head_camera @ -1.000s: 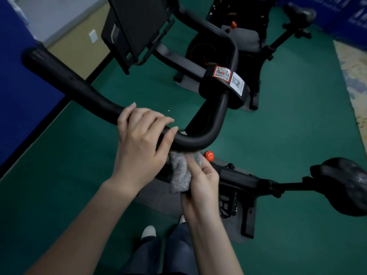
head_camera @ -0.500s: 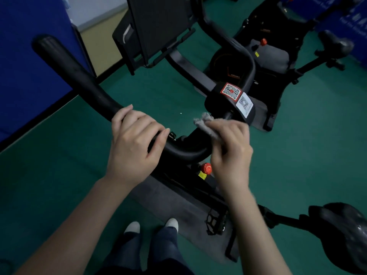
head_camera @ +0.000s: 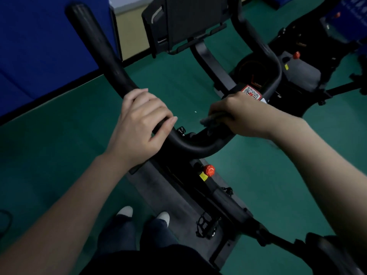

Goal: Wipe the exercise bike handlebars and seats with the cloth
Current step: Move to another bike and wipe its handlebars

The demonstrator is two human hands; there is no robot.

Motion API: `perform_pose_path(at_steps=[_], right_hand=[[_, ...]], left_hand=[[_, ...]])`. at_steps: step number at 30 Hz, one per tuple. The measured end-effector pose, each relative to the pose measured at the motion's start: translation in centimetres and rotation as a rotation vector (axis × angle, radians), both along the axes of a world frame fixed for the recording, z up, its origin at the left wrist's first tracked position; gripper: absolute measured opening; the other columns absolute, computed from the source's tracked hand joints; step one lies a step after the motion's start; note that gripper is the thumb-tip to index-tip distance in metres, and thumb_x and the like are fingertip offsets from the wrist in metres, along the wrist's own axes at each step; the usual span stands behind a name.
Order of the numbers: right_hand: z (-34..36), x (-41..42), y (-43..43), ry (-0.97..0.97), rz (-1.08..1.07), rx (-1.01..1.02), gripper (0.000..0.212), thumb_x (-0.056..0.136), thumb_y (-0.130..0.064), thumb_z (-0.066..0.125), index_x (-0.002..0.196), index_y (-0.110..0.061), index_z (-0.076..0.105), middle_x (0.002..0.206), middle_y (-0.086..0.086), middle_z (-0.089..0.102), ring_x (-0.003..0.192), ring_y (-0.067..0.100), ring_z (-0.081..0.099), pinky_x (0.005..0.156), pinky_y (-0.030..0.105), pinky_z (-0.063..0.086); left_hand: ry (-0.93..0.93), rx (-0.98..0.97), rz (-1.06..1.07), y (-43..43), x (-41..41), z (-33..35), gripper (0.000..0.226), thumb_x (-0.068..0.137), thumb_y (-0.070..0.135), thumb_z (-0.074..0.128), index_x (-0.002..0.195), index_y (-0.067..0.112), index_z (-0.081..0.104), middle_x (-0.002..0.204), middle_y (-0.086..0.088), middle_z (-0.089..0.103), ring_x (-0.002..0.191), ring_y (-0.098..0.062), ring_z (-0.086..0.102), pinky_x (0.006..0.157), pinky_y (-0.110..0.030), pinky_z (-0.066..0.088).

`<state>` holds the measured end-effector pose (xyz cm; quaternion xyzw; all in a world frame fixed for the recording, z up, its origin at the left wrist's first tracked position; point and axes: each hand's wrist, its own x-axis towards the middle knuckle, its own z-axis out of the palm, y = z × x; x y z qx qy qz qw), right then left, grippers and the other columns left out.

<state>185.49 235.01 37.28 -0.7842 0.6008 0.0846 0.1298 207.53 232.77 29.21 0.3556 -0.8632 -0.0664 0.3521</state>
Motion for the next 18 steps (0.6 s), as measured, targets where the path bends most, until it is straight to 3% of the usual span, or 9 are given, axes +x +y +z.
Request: perform_pose_path(at_steps=[6, 10, 18], right_hand=[[0.0, 2.6, 0.4, -0.135, 0.011, 0.103, 0.021, 0.089, -0.011, 0.054, 0.105, -0.016, 0.067, 0.077, -0.007, 0.058, 0.079, 0.012, 0.054, 0.067, 0.013, 0.032], [-1.2, 4.7, 1.4, -0.271, -0.076, 0.052, 0.014, 0.090, -0.015, 0.057, 0.099, -0.012, 0.067, 0.086, 0.005, 0.069, 0.087, 0.019, 0.062, 0.074, 0.024, 0.043], [-1.9, 4.7, 3.4, -0.352, -0.180, -0.157, 0.012, 0.086, -0.009, 0.056, 0.088, -0.010, 0.068, 0.073, 0.008, 0.067, 0.076, 0.025, 0.061, 0.064, 0.029, 0.041]], left_hand=[[0.007, 0.057, 0.018, 0.0, 0.1, 0.4, 0.029, 0.098, 0.019, 0.044, 0.083, 0.008, 0.067, 0.084, -0.001, 0.065, 0.091, -0.021, 0.057, 0.106, -0.031, 0.023], [-0.019, 0.060, 0.032, 0.1, 0.1, 0.5, 0.029, 0.098, 0.017, 0.044, 0.083, 0.007, 0.067, 0.083, -0.002, 0.064, 0.090, -0.021, 0.057, 0.107, -0.029, 0.023], [-0.066, 0.050, 0.026, 0.0, 0.2, 0.5, 0.032, 0.099, 0.018, 0.042, 0.083, 0.008, 0.066, 0.082, -0.001, 0.063, 0.090, -0.021, 0.057, 0.109, -0.029, 0.023]])
